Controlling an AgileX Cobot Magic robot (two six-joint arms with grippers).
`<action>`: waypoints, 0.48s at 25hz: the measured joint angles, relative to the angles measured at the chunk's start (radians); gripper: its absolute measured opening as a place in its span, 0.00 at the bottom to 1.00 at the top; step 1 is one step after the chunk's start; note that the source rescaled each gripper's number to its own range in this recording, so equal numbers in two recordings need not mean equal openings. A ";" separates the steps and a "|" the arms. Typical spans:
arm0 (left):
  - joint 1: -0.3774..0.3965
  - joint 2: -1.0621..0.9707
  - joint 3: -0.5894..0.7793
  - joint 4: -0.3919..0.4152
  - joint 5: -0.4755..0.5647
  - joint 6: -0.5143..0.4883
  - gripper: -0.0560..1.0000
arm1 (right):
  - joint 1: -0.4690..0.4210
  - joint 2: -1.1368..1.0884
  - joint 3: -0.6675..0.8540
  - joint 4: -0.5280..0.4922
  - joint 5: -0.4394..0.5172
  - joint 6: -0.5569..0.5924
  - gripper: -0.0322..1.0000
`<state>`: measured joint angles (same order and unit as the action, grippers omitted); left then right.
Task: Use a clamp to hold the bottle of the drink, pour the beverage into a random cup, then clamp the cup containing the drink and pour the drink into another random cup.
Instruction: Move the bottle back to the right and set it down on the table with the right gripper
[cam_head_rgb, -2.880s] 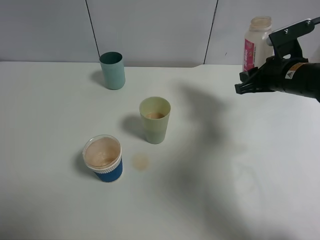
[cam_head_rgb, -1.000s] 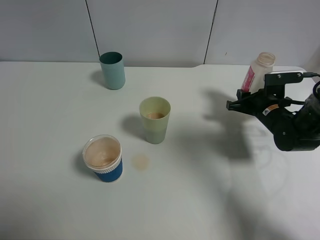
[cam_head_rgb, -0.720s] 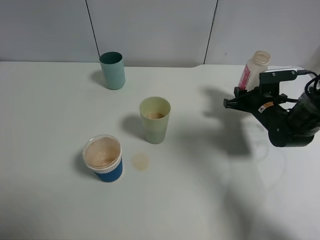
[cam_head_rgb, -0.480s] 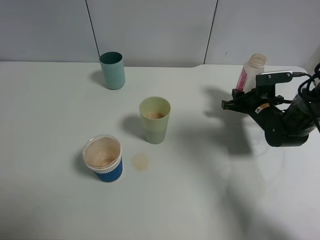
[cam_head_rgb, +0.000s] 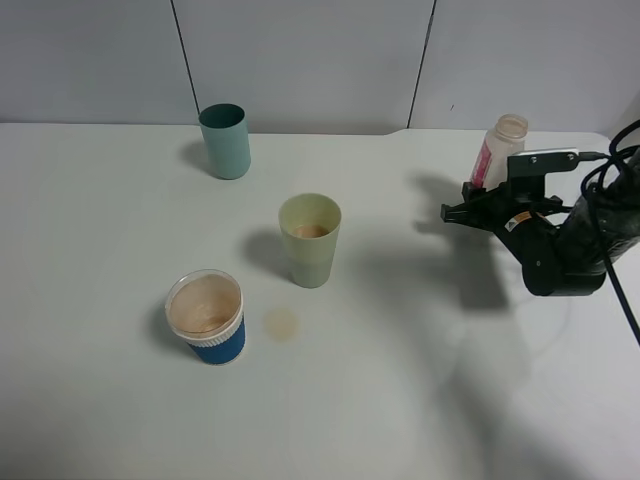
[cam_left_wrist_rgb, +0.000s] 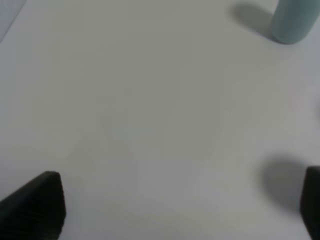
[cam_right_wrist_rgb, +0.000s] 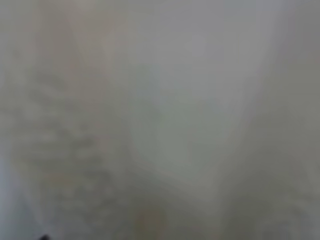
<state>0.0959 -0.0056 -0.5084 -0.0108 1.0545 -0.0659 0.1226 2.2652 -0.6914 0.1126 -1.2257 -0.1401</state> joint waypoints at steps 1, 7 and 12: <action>0.000 0.000 0.000 0.000 0.000 0.000 0.96 | 0.000 0.000 0.000 0.000 0.000 0.000 0.03; 0.000 0.000 0.000 0.000 0.000 0.000 0.96 | 0.000 0.018 -0.003 0.002 -0.028 0.000 0.03; 0.000 0.000 0.000 0.000 0.000 0.000 0.96 | 0.000 0.019 -0.003 0.004 -0.031 0.000 0.03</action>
<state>0.0959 -0.0056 -0.5084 -0.0108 1.0545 -0.0659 0.1226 2.2838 -0.6944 0.1166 -1.2562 -0.1401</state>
